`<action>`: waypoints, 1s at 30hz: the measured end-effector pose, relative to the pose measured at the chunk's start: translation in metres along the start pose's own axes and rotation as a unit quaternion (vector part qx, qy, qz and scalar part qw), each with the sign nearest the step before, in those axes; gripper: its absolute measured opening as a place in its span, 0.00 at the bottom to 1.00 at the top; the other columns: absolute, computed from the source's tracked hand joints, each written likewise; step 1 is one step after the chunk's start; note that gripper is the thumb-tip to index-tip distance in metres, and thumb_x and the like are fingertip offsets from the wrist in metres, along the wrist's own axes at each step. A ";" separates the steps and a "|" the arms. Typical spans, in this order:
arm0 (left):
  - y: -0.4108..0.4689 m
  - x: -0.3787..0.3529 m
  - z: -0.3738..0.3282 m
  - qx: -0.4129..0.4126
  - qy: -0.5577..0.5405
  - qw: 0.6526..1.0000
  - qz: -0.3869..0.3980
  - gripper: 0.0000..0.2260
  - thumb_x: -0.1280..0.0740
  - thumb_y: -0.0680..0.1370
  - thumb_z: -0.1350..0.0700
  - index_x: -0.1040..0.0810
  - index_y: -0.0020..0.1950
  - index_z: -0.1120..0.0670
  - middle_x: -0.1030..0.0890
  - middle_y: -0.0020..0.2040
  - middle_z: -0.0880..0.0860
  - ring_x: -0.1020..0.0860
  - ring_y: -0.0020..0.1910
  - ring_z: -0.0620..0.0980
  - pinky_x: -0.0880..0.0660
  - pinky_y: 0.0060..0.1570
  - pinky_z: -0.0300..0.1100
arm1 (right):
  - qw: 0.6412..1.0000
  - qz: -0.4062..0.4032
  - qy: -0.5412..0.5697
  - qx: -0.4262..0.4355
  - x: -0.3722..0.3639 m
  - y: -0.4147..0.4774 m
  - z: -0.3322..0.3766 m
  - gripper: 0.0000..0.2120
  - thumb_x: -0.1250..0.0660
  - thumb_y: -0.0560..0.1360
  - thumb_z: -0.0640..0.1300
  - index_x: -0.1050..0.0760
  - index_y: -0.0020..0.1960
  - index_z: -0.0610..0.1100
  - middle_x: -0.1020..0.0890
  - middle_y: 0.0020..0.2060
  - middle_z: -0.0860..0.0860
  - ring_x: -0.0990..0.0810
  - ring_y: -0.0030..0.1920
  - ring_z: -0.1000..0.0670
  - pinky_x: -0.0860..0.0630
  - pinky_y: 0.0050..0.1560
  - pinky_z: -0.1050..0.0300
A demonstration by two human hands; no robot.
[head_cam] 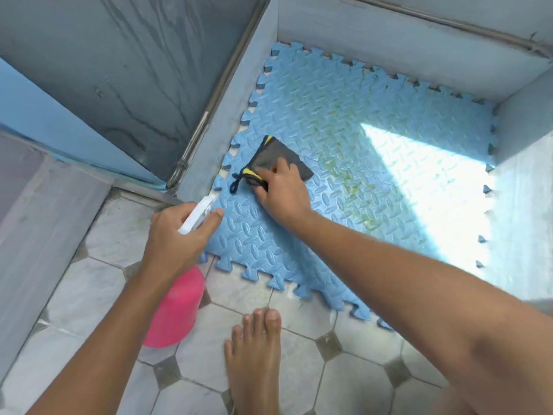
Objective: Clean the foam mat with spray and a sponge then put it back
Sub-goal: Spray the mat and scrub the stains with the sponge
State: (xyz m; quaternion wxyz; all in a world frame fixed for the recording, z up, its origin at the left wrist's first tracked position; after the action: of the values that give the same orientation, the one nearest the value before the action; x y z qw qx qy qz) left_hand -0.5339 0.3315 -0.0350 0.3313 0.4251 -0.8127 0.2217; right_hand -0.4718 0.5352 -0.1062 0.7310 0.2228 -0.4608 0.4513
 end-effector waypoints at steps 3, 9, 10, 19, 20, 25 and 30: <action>0.002 0.003 0.000 -0.004 -0.012 1.000 -0.016 0.25 0.33 0.74 0.38 0.21 0.35 0.61 0.20 0.31 0.61 0.21 0.35 0.63 0.23 0.38 0.55 | 0.985 0.060 -0.031 0.159 -0.031 -0.057 0.046 0.20 0.31 0.75 0.51 0.22 0.66 0.51 0.26 0.53 0.44 0.25 0.51 0.42 0.23 0.43 0.48; 0.006 -0.004 0.004 0.012 -0.030 0.999 0.005 0.27 0.34 0.72 0.35 0.20 0.37 0.61 0.19 0.33 0.61 0.20 0.37 0.62 0.23 0.39 0.56 | 0.923 0.117 -0.059 0.362 -0.034 -0.080 0.036 0.15 0.34 0.77 0.48 0.21 0.64 0.48 0.24 0.49 0.43 0.24 0.47 0.40 0.24 0.41 0.49; 0.007 -0.005 0.004 0.010 -0.032 0.999 0.008 0.28 0.34 0.72 0.35 0.20 0.37 0.61 0.19 0.33 0.61 0.20 0.37 0.62 0.23 0.38 0.56 | 0.949 0.084 -0.052 0.300 -0.021 -0.046 0.022 0.16 0.33 0.77 0.47 0.21 0.64 0.49 0.24 0.51 0.42 0.23 0.49 0.39 0.22 0.43 0.48; 0.010 -0.009 0.016 0.066 -0.077 0.993 0.056 0.19 0.31 0.73 0.39 0.15 0.42 0.55 0.16 0.35 0.56 0.18 0.39 0.62 0.17 0.38 0.56 | 0.995 -0.026 -0.048 0.083 0.001 0.017 0.013 0.15 0.33 0.76 0.53 0.20 0.60 0.48 0.25 0.49 0.45 0.21 0.46 0.41 0.25 0.41 0.53; 0.011 -0.010 0.016 0.066 -0.088 0.992 0.060 0.18 0.30 0.74 0.40 0.15 0.42 0.55 0.16 0.35 0.56 0.18 0.37 0.61 0.17 0.36 0.55 | 0.988 0.013 -0.046 0.147 -0.013 -0.011 0.031 0.15 0.32 0.75 0.53 0.20 0.57 0.47 0.24 0.48 0.45 0.20 0.44 0.40 0.24 0.39 0.50; 0.008 -0.027 0.000 0.044 -0.059 0.986 0.151 0.12 0.25 0.77 0.51 0.16 0.35 0.53 0.17 0.31 0.49 0.26 0.24 0.40 0.28 0.24 0.38 | 0.899 0.194 -0.078 0.384 -0.031 -0.133 0.027 0.16 0.38 0.78 0.58 0.25 0.56 0.47 0.25 0.47 0.45 0.20 0.38 0.43 0.26 0.27 0.53; 0.009 -0.064 0.018 0.056 -0.003 0.980 0.192 0.17 0.24 0.73 0.42 0.17 0.37 0.56 0.19 0.30 0.53 0.25 0.30 0.45 0.30 0.33 0.42 | 0.981 0.035 -0.133 0.138 0.048 -0.026 -0.087 0.19 0.36 0.79 0.53 0.28 0.68 0.52 0.23 0.58 0.45 0.18 0.46 0.40 0.25 0.41 0.53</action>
State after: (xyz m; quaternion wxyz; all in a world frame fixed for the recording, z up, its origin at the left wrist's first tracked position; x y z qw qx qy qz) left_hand -0.5209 0.3594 -0.0945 0.2562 0.2794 -0.8664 0.3249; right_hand -0.4001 0.6085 -0.1034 0.6096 0.3630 -0.4946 0.5020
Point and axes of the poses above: each hand's wrist, its own y-axis towards the middle knuckle, its own x-axis out of the back of the hand, z = x × y, the point moved 9 cm from there along y, towards the middle knuckle
